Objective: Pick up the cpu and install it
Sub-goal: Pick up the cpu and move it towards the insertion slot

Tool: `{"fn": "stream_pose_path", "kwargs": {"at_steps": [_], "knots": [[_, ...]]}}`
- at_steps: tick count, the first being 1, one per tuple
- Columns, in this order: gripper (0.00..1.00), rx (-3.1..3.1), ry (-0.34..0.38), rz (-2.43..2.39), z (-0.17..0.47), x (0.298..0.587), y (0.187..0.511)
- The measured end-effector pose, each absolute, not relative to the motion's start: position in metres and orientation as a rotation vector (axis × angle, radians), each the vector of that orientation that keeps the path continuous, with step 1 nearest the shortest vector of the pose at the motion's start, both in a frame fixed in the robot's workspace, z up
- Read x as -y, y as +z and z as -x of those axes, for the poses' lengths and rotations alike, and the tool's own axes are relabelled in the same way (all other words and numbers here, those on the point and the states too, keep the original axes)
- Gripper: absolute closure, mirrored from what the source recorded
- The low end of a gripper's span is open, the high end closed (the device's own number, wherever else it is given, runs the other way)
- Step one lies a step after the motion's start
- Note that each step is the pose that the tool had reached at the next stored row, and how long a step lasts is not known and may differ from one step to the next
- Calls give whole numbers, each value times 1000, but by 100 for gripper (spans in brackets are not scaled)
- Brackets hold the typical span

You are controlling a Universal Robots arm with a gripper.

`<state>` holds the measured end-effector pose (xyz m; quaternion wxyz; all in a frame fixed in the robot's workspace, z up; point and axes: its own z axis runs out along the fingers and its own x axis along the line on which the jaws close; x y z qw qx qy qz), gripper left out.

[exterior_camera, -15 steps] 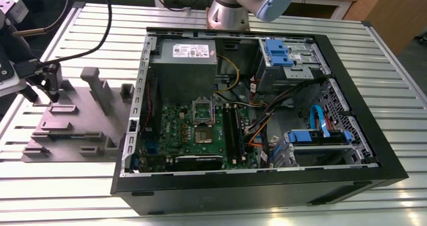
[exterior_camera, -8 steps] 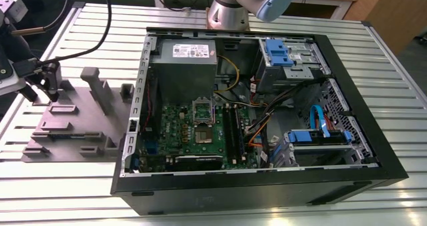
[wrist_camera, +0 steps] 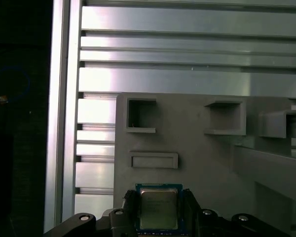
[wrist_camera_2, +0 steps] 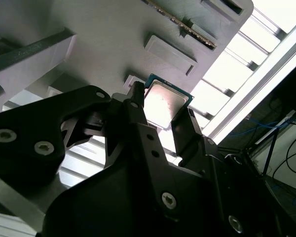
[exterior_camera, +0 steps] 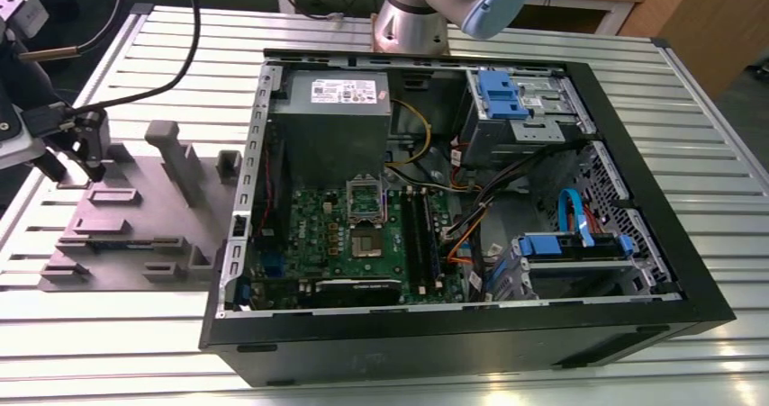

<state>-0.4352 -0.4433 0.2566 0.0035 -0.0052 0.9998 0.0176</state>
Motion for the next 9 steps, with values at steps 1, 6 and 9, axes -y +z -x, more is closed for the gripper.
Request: {"fn": "stream_pose_path", "kwargs": {"at_steps": [1, 6, 9], "knots": [[53, -3134, 55, 16, 435, 443, 257], [53, -3134, 55, 16, 435, 443, 258], [53, -3134, 55, 16, 435, 443, 258]]}}
